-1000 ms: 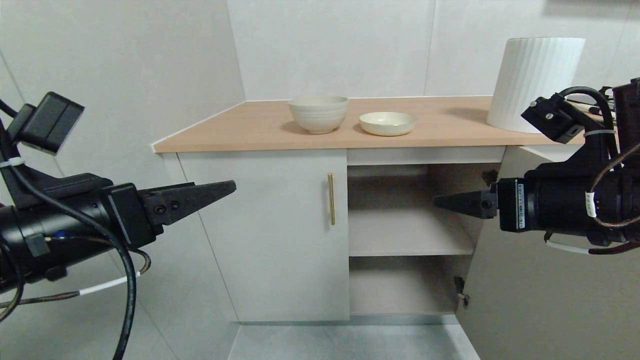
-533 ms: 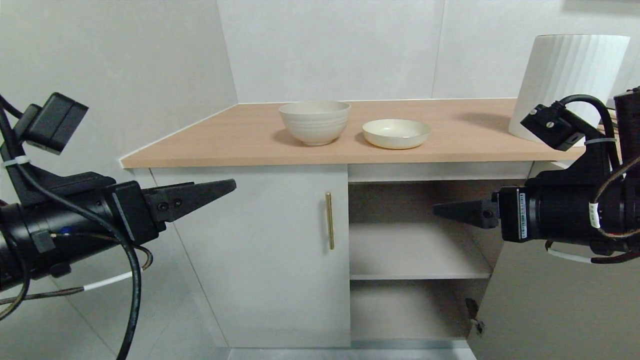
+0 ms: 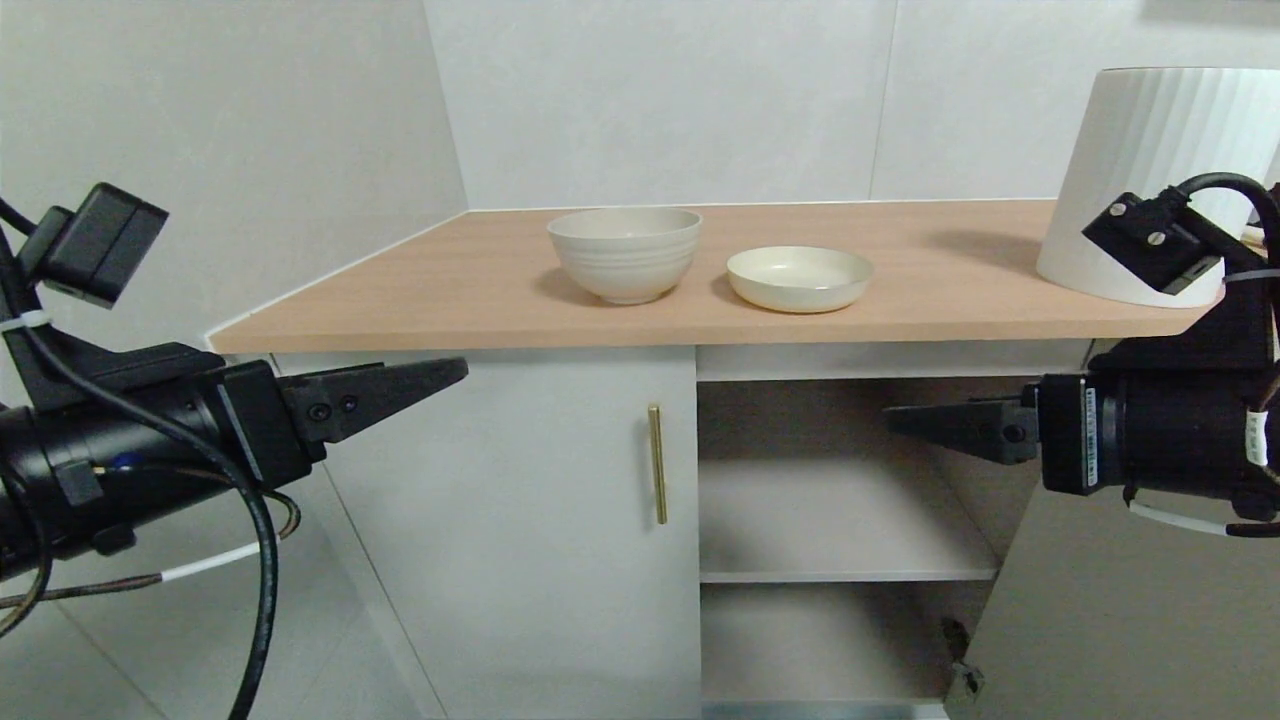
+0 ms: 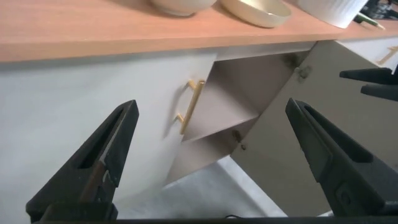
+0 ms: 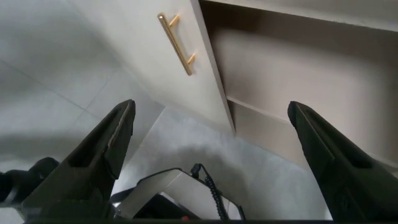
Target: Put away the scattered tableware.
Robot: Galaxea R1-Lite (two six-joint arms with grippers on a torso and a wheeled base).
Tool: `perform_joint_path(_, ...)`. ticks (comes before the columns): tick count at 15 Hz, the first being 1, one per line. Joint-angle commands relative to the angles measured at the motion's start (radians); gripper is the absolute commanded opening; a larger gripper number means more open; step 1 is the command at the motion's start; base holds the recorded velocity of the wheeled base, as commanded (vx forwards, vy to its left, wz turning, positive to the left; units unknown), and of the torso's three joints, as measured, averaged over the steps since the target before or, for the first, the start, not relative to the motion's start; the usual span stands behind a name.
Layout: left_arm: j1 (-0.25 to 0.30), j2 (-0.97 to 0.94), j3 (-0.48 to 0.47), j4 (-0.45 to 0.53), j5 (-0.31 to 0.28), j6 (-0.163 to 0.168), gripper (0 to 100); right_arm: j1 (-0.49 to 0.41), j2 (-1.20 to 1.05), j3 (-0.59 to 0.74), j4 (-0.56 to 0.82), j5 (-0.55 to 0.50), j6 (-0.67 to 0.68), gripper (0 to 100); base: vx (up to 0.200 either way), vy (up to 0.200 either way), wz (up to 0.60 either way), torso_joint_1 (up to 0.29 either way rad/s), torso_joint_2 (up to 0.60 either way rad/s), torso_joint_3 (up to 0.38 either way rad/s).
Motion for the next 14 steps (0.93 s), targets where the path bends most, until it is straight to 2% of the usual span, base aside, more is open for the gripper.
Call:
perform_joint_path(1, 0.0, 0.009, -0.001, -0.001, 0.0, -0.001, 100, 0.0, -0.003, 0.003, -0.002, -0.001, -0.002, 100, 0.0, 0.0, 0.0, 0.036, -0.19, -0.168)
perform_joint_path(4, -0.003, 0.029, -0.001, 0.003, -0.008, -0.001, 100, 0.0, 0.007, 0.005, -0.002, -0.001, -0.008, 100, 0.0, 0.0, 0.0, 0.08, -0.25, -0.268)
perform_joint_path(11, -0.003, 0.088, -0.007, 0.0, -0.008, -0.001, 100, -0.002, 0.022, 0.005, -0.002, -0.002, -0.008, 100, 0.0, 0.0, 0.0, 0.147, -0.48, -0.299)
perform_joint_path(14, -0.003, 0.124, -0.068, 0.019, -0.008, -0.001, 100, -0.009, 0.045, -0.001, -0.016, -0.002, -0.02, 100, 0.0, 0.0, 0.0, 0.181, -0.47, -0.289)
